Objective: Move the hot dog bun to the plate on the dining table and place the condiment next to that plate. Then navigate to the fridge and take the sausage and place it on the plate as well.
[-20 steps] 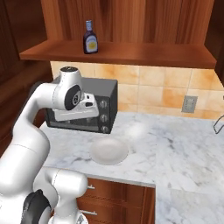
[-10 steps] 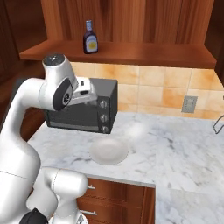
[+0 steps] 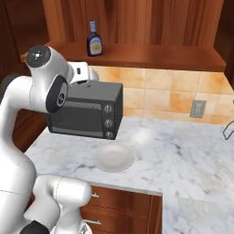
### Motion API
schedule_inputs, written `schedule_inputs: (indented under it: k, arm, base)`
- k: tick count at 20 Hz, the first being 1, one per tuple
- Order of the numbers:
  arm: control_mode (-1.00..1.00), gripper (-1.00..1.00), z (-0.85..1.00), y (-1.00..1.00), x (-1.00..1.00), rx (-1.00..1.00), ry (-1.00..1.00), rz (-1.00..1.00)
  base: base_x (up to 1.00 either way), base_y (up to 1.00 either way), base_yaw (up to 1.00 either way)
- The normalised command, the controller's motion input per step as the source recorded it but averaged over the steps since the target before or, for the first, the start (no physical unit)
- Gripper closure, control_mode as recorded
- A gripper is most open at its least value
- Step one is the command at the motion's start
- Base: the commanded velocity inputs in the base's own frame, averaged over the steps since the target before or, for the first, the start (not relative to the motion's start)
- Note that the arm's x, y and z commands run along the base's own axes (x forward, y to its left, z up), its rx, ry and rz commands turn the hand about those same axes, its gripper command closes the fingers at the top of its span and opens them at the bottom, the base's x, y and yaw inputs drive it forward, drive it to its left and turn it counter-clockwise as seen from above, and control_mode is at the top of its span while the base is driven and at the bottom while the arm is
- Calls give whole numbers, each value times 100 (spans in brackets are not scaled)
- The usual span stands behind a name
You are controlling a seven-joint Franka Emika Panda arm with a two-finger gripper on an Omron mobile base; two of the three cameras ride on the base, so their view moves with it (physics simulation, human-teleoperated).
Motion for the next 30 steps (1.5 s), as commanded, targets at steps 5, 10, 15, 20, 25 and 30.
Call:
schedule_inputs:
  k: [5,10,15,20,25,30]
  arm:
    - [-100,-100,89,0,0,4,-23,-9]
    - [-100,-100,66,12,17,5,-13,-9]
    - [-100,-100,27,13,49,1,-6,-6]
    - [-100,-100,14,16,62,2,-7,-3]
    - [-100,-100,23,22,51,0,-6,-3]
    - [-100,-100,10,1,55,0,0,-5]
  base:
    - [0,0,0]
    - [0,0,0]
    - [0,0,0]
    - [0,0,0]
    - [0,0,0]
    - [0,0,0]
